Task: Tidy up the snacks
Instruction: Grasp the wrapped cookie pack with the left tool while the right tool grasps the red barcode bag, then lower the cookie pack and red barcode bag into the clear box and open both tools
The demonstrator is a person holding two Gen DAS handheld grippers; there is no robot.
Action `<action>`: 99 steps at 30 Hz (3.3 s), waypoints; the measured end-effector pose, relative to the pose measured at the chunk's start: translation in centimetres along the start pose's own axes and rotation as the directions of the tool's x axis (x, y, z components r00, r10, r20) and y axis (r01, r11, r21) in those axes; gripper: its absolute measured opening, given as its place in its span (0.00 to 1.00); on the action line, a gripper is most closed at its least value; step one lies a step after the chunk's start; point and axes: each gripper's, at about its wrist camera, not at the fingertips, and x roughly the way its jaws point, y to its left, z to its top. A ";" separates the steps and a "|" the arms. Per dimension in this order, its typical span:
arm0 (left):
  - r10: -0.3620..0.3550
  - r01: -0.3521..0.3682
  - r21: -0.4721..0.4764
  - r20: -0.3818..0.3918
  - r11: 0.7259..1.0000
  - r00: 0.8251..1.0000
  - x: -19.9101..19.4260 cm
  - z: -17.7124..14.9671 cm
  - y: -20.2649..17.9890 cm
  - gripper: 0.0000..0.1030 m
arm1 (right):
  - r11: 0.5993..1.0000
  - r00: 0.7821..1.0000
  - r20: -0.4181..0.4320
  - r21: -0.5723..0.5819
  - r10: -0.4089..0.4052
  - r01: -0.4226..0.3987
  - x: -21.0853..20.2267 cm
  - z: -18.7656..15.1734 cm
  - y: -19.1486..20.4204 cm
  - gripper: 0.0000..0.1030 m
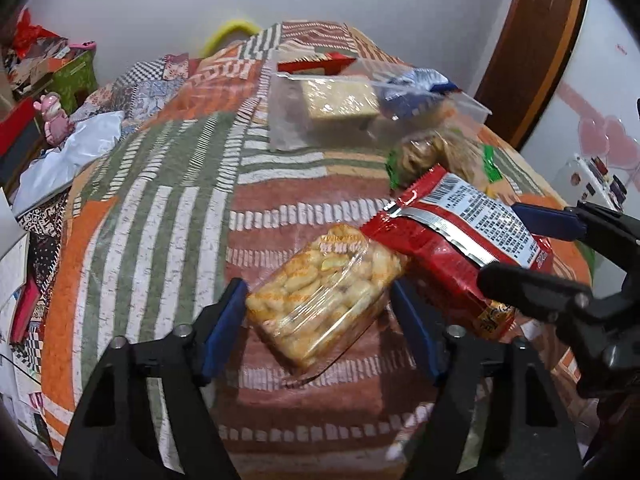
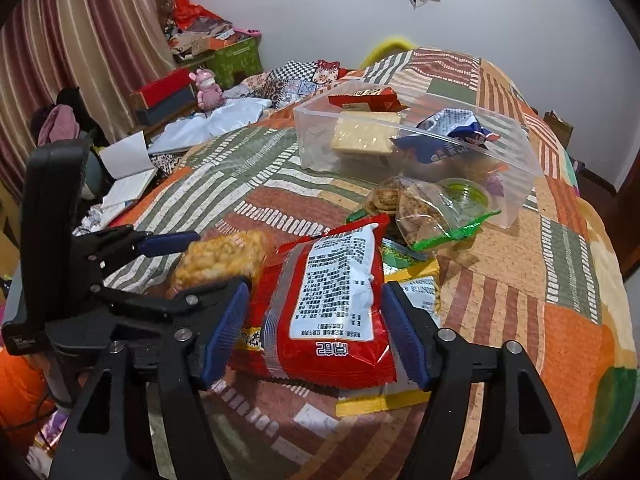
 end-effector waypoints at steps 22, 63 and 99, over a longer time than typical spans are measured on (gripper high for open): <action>-0.001 0.003 -0.064 0.028 0.998 1.000 -1.7 -1.0 4.1 0.57 | 0.999 0.995 -0.093 -0.020 -0.032 0.030 4.6 1.6 1.9 0.76; 0.004 0.000 -0.033 0.136 0.999 0.991 -3.3 6.4 -0.3 0.44 | 0.999 0.984 0.174 0.040 -0.031 0.024 -3.0 6.6 -5.5 0.63; -0.037 0.037 0.002 0.061 0.999 0.997 10.5 20.1 -5.4 0.44 | 0.990 0.990 0.127 0.132 -0.060 0.043 5.1 12.6 -16.4 0.63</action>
